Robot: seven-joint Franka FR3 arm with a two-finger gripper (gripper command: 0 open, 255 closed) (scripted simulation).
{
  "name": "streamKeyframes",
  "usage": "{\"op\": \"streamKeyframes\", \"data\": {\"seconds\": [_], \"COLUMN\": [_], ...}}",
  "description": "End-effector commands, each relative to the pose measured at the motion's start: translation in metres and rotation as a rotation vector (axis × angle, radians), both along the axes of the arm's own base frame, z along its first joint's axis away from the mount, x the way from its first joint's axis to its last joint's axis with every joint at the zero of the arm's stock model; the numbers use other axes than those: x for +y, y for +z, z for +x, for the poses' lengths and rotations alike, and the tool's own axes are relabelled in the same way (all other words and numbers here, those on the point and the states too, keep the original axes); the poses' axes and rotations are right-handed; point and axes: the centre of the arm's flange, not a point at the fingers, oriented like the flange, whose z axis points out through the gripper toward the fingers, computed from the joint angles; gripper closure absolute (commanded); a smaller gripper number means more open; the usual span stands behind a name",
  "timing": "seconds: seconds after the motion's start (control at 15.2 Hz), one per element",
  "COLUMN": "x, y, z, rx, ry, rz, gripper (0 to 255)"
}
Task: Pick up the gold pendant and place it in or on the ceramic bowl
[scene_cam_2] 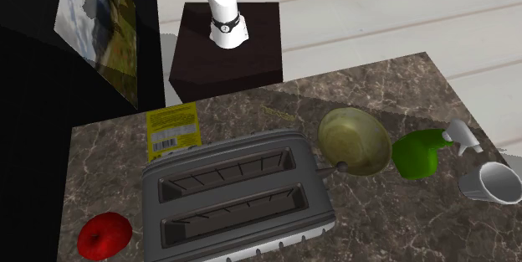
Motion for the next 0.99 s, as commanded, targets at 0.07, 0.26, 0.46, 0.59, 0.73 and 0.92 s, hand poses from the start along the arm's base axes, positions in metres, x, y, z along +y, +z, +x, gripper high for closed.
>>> {"op": "streamKeyframes", "data": {"seconds": [0.07,0.26,0.46,0.59,0.73,0.92], "x": [0.000,0.004,0.012,0.020,0.029,0.047], "y": [-0.007,-0.028,-0.048,-0.061,-0.074,-0.094], "z": [0.011,0.042,0.073,0.093,0.112,0.139], "rx": [-0.002,-0.009,-0.017,-0.021,-0.026,-0.033], "ry": [0.044,0.174,0.305,0.392,0.480,0.610], "rz": [0.003,0.012,0.020,0.026,0.032,0.040], "gripper": [0,0,0,0,0,0]}}
